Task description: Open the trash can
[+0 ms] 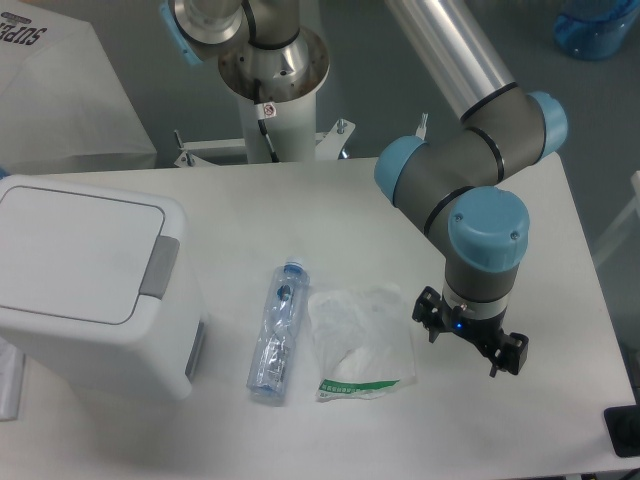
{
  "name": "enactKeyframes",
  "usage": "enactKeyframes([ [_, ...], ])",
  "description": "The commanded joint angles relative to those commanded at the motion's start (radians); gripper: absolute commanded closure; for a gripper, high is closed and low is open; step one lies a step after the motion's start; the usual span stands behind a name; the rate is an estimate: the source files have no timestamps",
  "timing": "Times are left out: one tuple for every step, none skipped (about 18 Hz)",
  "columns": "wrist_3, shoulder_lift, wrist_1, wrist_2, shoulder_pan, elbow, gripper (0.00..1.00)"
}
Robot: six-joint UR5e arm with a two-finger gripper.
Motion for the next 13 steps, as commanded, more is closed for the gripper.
enactKeyframes([
  [0.000,0.000,0.000,0.000,-0.002,0.000,0.00],
  [0.000,0.000,0.000,0.000,0.000,0.000,0.00],
  [0.000,0.000,0.000,0.000,0.000,0.000,0.00],
  [-0.002,0.003,0.000,-0.002,0.000,0.000,0.00],
  [-0.002,0.005,-0.002,-0.003,0.000,0.000,0.00],
  [-0.003,0.006,-0.002,-0.008,-0.003,0.000,0.00],
  [-0.003,0.008,-0.002,-0.009,-0.003,0.000,0.00],
  [-0.003,0.009,-0.005,-0.009,-0.006,0.000,0.00],
  [-0.003,0.009,-0.009,-0.011,-0.008,-0.002,0.00],
  [-0.008,0.012,-0.012,-0.011,-0.009,-0.009,0.00],
  [-0.026,0.021,-0.012,-0.012,-0.012,-0.020,0.00],
  [-0.052,0.035,-0.012,-0.021,-0.024,-0.031,0.00],
  [-0.079,0.038,-0.012,-0.044,-0.035,-0.035,0.00],
])
